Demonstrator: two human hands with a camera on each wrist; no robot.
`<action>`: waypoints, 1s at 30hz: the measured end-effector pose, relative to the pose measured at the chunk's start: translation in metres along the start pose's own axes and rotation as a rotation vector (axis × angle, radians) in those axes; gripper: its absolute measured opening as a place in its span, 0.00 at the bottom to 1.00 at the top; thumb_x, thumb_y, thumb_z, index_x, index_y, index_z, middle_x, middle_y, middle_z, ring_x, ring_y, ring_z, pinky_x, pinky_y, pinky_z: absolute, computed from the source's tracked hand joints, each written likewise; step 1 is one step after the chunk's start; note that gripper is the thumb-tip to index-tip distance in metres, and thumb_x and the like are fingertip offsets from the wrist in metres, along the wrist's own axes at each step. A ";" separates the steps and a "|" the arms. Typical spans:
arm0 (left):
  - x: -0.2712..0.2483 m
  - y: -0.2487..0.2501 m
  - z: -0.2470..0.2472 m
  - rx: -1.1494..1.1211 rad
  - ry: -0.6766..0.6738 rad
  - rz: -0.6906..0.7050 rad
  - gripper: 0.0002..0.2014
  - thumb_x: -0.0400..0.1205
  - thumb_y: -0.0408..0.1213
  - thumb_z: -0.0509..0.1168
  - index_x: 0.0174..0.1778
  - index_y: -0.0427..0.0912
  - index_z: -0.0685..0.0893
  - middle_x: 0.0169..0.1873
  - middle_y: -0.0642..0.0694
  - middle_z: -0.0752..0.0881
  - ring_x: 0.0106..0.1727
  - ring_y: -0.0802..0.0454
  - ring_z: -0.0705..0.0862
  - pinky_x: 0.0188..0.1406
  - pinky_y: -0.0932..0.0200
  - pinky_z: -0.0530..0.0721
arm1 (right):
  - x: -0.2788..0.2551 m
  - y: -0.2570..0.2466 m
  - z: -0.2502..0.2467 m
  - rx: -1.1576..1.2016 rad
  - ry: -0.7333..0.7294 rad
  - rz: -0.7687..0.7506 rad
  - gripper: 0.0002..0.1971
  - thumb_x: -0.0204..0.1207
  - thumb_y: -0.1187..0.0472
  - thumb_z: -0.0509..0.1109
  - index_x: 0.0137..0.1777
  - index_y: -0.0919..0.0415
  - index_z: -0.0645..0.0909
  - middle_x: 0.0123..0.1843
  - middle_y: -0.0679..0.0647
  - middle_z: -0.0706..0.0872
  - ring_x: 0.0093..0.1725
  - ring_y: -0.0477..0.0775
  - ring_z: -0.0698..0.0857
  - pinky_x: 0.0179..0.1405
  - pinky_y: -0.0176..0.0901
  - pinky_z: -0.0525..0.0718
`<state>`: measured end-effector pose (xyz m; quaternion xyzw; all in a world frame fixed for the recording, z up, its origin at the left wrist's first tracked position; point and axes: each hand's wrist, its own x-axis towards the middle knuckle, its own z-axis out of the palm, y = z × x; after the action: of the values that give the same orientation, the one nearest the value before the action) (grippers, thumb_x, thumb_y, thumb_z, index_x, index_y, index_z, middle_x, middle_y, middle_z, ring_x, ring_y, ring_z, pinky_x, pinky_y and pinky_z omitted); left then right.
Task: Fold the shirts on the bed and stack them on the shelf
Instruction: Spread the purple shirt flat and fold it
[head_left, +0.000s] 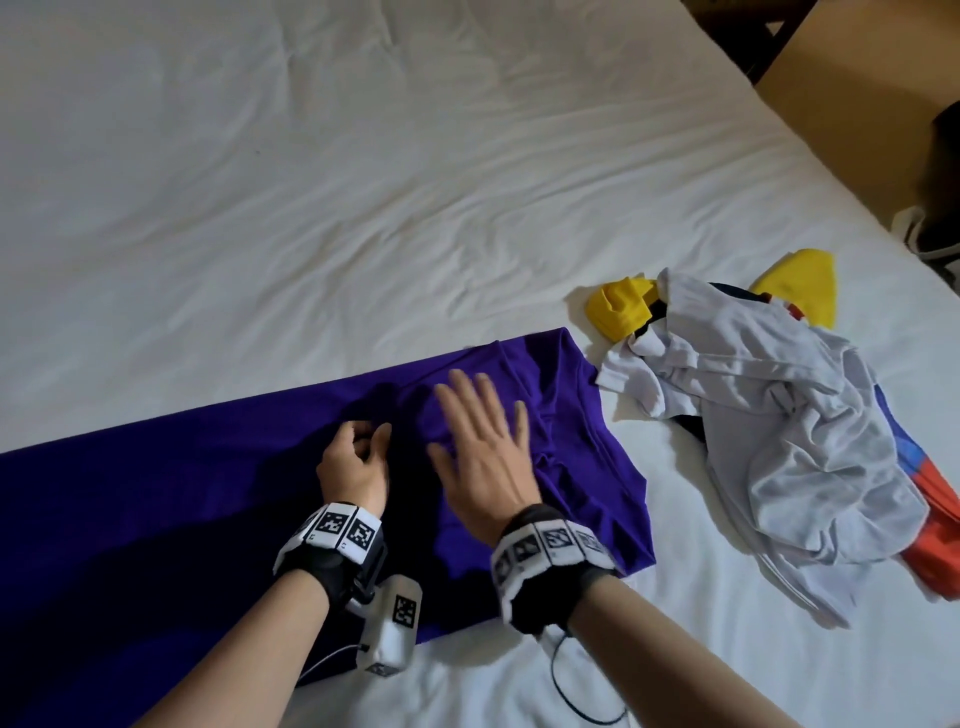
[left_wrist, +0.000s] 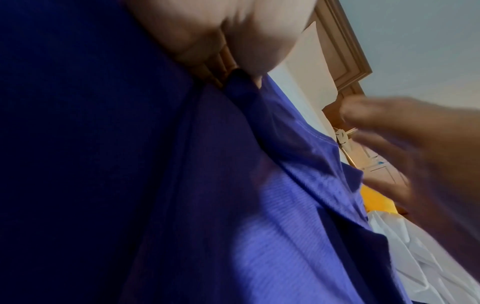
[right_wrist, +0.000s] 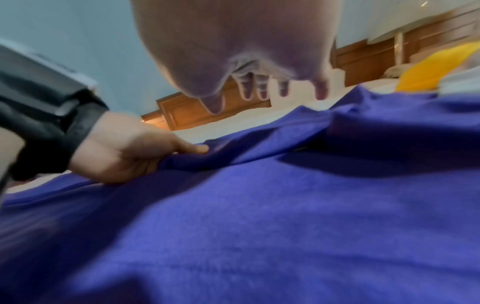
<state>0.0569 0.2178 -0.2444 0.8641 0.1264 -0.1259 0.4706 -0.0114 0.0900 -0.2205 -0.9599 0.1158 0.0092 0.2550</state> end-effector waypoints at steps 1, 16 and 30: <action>0.000 0.000 0.000 0.000 0.009 0.002 0.12 0.83 0.39 0.69 0.56 0.34 0.84 0.47 0.36 0.89 0.43 0.49 0.81 0.47 0.61 0.73 | 0.004 0.000 0.008 -0.033 -0.081 -0.027 0.34 0.79 0.41 0.45 0.85 0.49 0.53 0.88 0.45 0.48 0.86 0.50 0.40 0.81 0.70 0.38; -0.001 -0.004 -0.034 -0.034 -0.037 0.180 0.12 0.78 0.36 0.74 0.52 0.33 0.86 0.41 0.39 0.89 0.33 0.55 0.82 0.41 0.72 0.81 | -0.058 0.029 0.040 -0.340 -0.006 0.295 0.34 0.82 0.39 0.42 0.85 0.54 0.57 0.88 0.50 0.47 0.86 0.54 0.42 0.75 0.82 0.41; 0.073 -0.188 -0.285 0.937 -0.007 0.158 0.35 0.81 0.66 0.26 0.83 0.55 0.38 0.85 0.44 0.40 0.86 0.44 0.38 0.80 0.31 0.37 | -0.113 -0.226 0.179 -0.191 -0.155 -0.064 0.36 0.79 0.40 0.53 0.81 0.61 0.66 0.86 0.58 0.58 0.85 0.60 0.56 0.74 0.77 0.52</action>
<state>0.0898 0.5642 -0.2659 0.9898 -0.0119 -0.1362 0.0388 -0.0623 0.3928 -0.2570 -0.9795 0.0635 0.0862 0.1709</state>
